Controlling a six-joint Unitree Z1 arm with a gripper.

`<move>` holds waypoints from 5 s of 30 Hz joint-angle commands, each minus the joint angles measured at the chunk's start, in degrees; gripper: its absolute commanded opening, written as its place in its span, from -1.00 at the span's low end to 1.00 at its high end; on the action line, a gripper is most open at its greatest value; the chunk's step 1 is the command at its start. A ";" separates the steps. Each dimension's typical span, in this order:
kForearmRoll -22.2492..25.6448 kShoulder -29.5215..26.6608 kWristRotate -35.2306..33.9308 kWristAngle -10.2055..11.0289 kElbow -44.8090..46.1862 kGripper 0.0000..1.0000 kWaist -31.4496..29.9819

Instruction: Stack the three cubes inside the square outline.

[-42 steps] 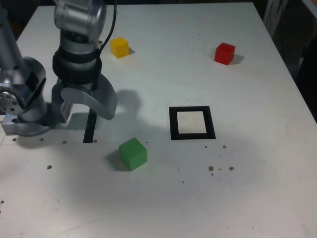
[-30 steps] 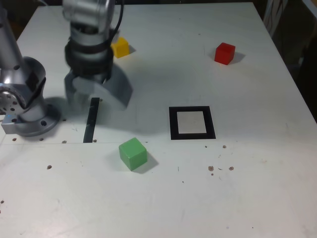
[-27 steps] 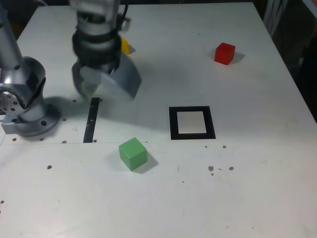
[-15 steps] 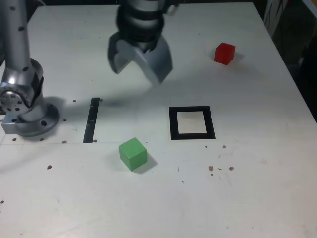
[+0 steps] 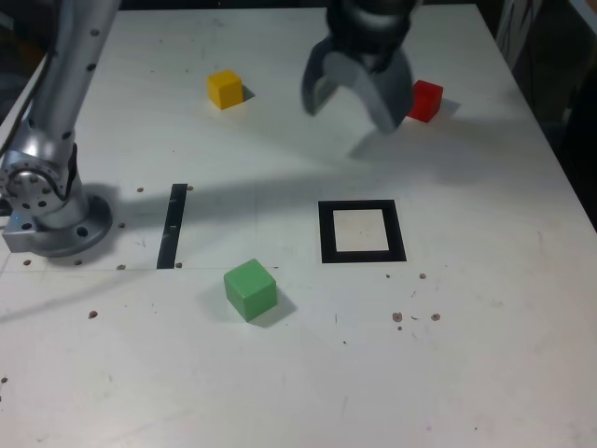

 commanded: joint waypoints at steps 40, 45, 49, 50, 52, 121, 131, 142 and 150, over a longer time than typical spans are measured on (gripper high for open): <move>-2.33 17.50 3.39 6.84 -22.82 0.75 6.57; -4.30 18.36 3.74 6.08 -22.62 0.58 7.43; -5.37 18.49 3.76 5.92 -22.53 0.36 7.64; -5.51 18.49 3.76 5.80 -22.52 0.32 7.69; -5.70 18.51 3.76 5.49 -22.51 0.26 7.80; -3.87 -1.69 -51.33 -8.53 5.54 -0.44 -21.20; -6.23 1.24 -52.84 -7.47 7.18 -0.44 -21.21; -7.69 1.82 -52.84 -6.76 8.48 -0.44 -21.22; -9.39 2.37 -52.73 -6.89 8.53 -0.35 -21.24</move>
